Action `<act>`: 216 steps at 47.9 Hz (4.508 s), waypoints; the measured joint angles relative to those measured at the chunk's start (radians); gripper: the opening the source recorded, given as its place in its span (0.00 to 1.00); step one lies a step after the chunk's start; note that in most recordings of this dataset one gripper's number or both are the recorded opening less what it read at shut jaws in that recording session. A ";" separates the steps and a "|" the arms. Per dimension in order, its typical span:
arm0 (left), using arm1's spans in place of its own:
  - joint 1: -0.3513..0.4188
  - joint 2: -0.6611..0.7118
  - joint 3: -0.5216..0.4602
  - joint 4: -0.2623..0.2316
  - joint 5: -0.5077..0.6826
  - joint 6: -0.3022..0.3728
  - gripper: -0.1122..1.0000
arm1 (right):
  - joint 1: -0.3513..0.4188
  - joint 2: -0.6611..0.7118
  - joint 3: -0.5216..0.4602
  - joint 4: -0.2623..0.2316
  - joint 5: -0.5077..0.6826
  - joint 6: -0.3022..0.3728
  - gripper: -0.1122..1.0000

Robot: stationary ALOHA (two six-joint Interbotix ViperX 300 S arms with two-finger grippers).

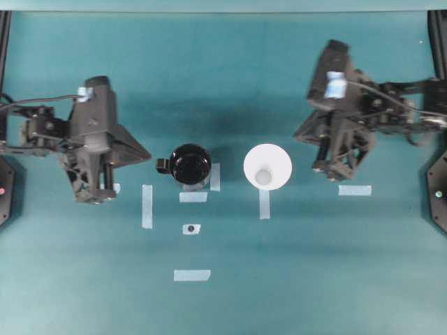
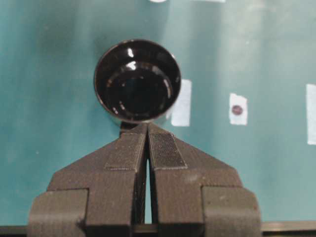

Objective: Holding the cup holder with the left arm, the right arm places the cup into the cup holder.
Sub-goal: 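Lower left gripper to black holder handle and right gripper over white cup rim, then close left gripper on holder handle and right gripper on white cup rim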

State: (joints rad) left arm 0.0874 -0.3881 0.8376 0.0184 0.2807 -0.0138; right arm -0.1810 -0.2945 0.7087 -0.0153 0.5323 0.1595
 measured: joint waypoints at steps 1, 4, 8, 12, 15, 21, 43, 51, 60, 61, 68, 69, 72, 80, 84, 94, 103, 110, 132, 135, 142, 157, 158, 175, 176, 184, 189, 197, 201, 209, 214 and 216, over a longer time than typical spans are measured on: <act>0.000 0.006 -0.002 0.000 0.000 0.002 0.13 | 0.000 0.009 -0.006 0.000 0.002 -0.002 0.12; 0.000 0.017 -0.005 0.000 0.000 0.008 0.13 | 0.000 0.037 -0.025 0.000 0.003 -0.005 0.12; 0.000 0.025 -0.005 0.000 0.000 0.023 0.13 | 0.000 0.069 -0.041 0.000 0.005 -0.006 0.12; 0.000 0.031 -0.005 0.000 0.002 0.034 0.13 | 0.000 0.097 -0.052 0.000 0.008 -0.006 0.12; 0.000 0.038 -0.005 0.000 0.005 0.034 0.13 | 0.005 0.117 -0.060 0.000 0.009 -0.006 0.12; 0.000 0.066 -0.005 0.002 0.008 0.037 0.13 | 0.015 0.155 -0.072 0.000 0.009 -0.006 0.12; 0.002 0.100 -0.011 0.000 0.009 0.048 0.13 | 0.018 0.189 -0.084 0.000 0.006 -0.012 0.12; 0.000 0.107 -0.018 0.002 0.031 0.049 0.13 | 0.020 0.189 -0.089 0.000 0.002 -0.031 0.16; 0.002 0.109 -0.021 0.000 0.032 0.049 0.21 | 0.023 0.190 -0.103 0.000 0.006 -0.043 0.36; 0.000 0.109 -0.023 0.000 0.032 0.049 0.24 | 0.025 0.189 -0.104 0.000 0.009 -0.043 0.41; 0.002 0.112 -0.023 0.000 0.031 0.049 0.60 | 0.026 0.190 -0.107 0.000 0.021 -0.043 0.77; 0.002 0.114 -0.023 0.000 0.031 0.049 0.66 | 0.026 0.190 -0.107 0.000 0.023 -0.043 0.82; 0.000 0.123 -0.023 0.000 0.028 0.051 0.82 | 0.026 0.190 -0.107 0.000 0.025 -0.043 0.93; 0.002 0.170 -0.025 0.002 0.025 0.052 0.97 | 0.017 0.199 -0.107 -0.003 0.025 -0.043 0.96; 0.002 0.195 -0.023 0.000 0.021 0.064 0.96 | 0.003 0.206 -0.107 -0.003 0.025 -0.043 0.96; 0.002 0.244 -0.028 0.000 -0.003 0.072 0.96 | -0.028 0.233 -0.107 -0.008 0.025 -0.044 0.96; 0.002 0.284 -0.034 0.002 -0.025 0.074 0.96 | -0.035 0.282 -0.104 -0.021 0.021 -0.043 0.96; 0.009 0.314 -0.049 0.002 -0.029 0.078 0.96 | -0.035 0.314 -0.103 -0.023 0.014 -0.043 0.96; 0.041 0.362 -0.067 0.002 -0.032 0.115 0.96 | -0.037 0.342 -0.103 -0.023 0.006 -0.043 0.95; 0.041 0.362 -0.067 0.002 -0.032 0.115 0.95 | -0.035 0.344 -0.103 -0.023 0.006 -0.043 0.95; 0.041 0.362 -0.069 0.000 -0.031 0.115 0.95 | -0.037 0.347 -0.103 -0.023 0.006 -0.043 0.95; 0.041 0.362 -0.075 0.000 -0.032 0.110 0.88 | -0.035 0.347 -0.103 -0.023 0.008 -0.043 0.94; 0.041 0.362 -0.075 0.000 -0.032 0.109 0.87 | -0.037 0.347 -0.103 -0.023 0.008 -0.043 0.93; 0.040 0.367 -0.077 0.000 -0.017 0.109 0.30 | -0.037 0.370 -0.110 0.014 0.018 -0.041 0.36; 0.041 0.367 -0.075 0.002 -0.017 0.107 0.30 | -0.037 0.370 -0.114 0.015 0.020 -0.041 0.35; 0.037 0.367 -0.075 0.002 -0.015 0.106 0.30 | -0.029 0.371 -0.121 0.018 0.021 -0.041 0.33; 0.037 0.367 -0.077 0.000 -0.015 0.107 0.30 | -0.026 0.371 -0.124 0.023 0.029 -0.041 0.32; 0.035 0.367 -0.077 0.002 -0.017 0.107 0.30 | -0.023 0.370 -0.127 0.043 0.038 -0.041 0.27; 0.035 0.367 -0.075 0.000 -0.018 0.107 0.30 | -0.021 0.367 -0.129 0.051 0.041 -0.041 0.25; 0.034 0.359 -0.077 0.002 -0.026 0.107 0.30 | -0.015 0.360 -0.132 0.061 0.060 -0.041 0.19; 0.034 0.354 -0.077 0.000 -0.028 0.107 0.30 | -0.017 0.357 -0.144 0.061 0.101 -0.041 0.16; 0.034 0.353 -0.077 0.000 -0.029 0.107 0.30 | -0.017 0.356 -0.149 0.061 0.118 -0.041 0.15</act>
State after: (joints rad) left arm 0.1212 -0.0353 0.7609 0.0184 0.2516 0.0936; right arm -0.1979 0.0614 0.5599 0.0460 0.6504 0.1181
